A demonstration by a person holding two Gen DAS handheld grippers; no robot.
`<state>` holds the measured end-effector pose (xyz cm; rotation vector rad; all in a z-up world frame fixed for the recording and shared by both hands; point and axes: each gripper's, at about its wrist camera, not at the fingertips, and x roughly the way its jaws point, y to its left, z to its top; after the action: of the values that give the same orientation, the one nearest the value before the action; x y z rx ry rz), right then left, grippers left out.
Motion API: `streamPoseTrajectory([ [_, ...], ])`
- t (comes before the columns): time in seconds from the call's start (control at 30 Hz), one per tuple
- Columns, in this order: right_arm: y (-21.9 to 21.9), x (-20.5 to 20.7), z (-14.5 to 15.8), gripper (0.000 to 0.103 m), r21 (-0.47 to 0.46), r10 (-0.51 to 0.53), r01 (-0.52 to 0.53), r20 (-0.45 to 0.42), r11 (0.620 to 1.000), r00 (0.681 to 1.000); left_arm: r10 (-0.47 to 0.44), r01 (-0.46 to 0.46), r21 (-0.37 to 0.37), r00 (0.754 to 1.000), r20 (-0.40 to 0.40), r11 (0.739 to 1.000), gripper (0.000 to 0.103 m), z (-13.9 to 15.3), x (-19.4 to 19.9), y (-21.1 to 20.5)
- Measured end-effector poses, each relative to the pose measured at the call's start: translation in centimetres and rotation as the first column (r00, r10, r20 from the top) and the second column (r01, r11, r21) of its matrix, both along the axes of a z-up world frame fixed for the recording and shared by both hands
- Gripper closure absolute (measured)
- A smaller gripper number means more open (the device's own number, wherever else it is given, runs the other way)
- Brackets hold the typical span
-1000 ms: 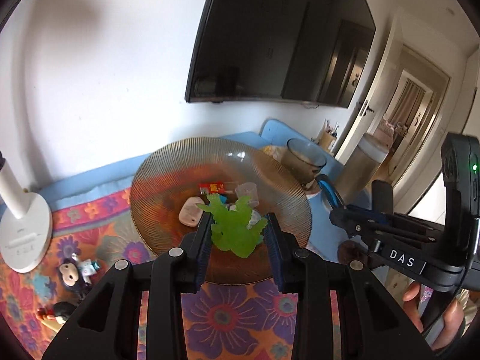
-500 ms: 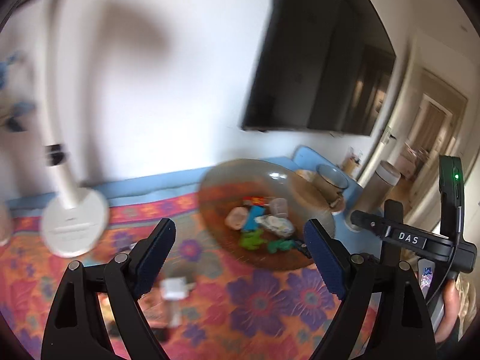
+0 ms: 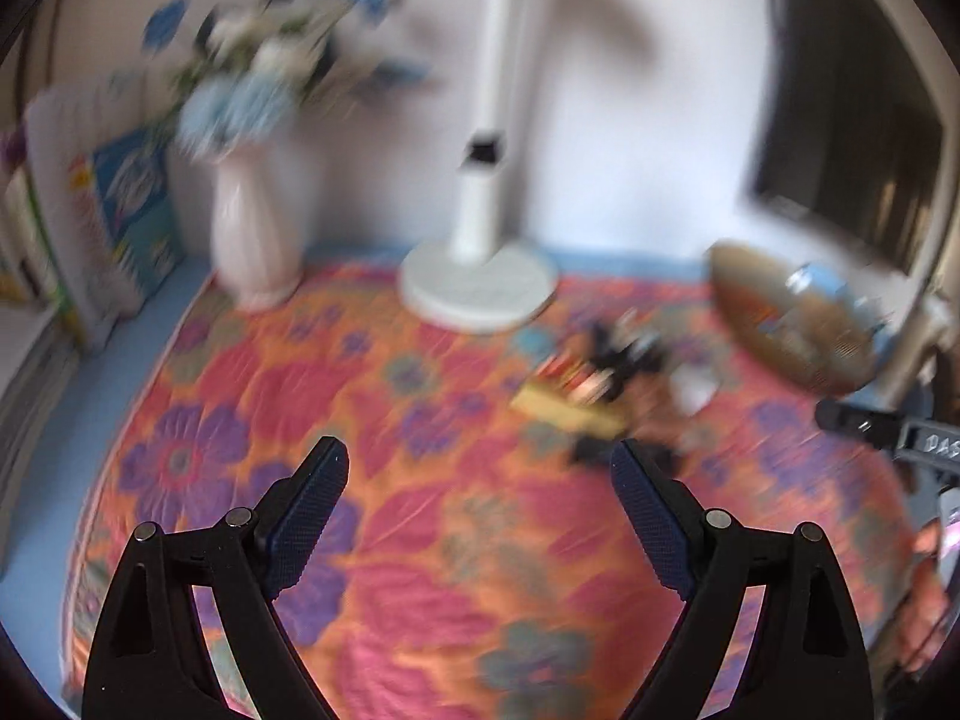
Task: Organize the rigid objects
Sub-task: 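Grasp the black USB stick with the left tool while the right tool grasps the white charger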
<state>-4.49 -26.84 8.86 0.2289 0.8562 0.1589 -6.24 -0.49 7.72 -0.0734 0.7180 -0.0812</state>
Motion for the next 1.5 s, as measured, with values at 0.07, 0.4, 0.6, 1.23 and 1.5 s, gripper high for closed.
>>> streamPoseTrajectory([
  [0.07, 1.4, 1.0, -2.4, 0.041, -0.05, 0.028, -0.029, -0.032, 0.998, 0.999, 0.019, -0.02, -0.014, 0.999, -0.048, 1.0, 0.015, -2.5, 0.4, 1.1],
  [0.4, 4.2, 0.2, -7.1, 0.027, -0.195, 0.107, -0.102, 0.018, 0.976, 0.994, -0.029, 0.028, -0.013, 0.995, -0.096, 1.0, 0.015, -5.4, 0.2, 0.6],
  [0.6, 5.6, -0.1, -7.2, 0.025, -0.27, 0.132, -0.121, 0.02, 0.955, 0.991, -0.036, 0.039, 0.023, 0.996, -0.083, 0.999, 0.015, -5.4, -0.1, -0.1],
  [1.23, 1.2, 7.7, -5.4, 0.044, -0.175, 0.138, -0.154, -0.1, 0.973, 0.985, -0.44, 0.472, 0.124, 0.871, -0.219, 0.873, 0.03, -3.9, 6.5, -7.1],
  [1.5, 1.4, 9.9, -6.8, 0.044, -0.194, 0.201, -0.208, -0.055, 0.959, 0.978, -0.524, 0.552, 0.06, 0.816, -0.243, 0.832, 0.035, -6.4, 9.4, -8.6],
])
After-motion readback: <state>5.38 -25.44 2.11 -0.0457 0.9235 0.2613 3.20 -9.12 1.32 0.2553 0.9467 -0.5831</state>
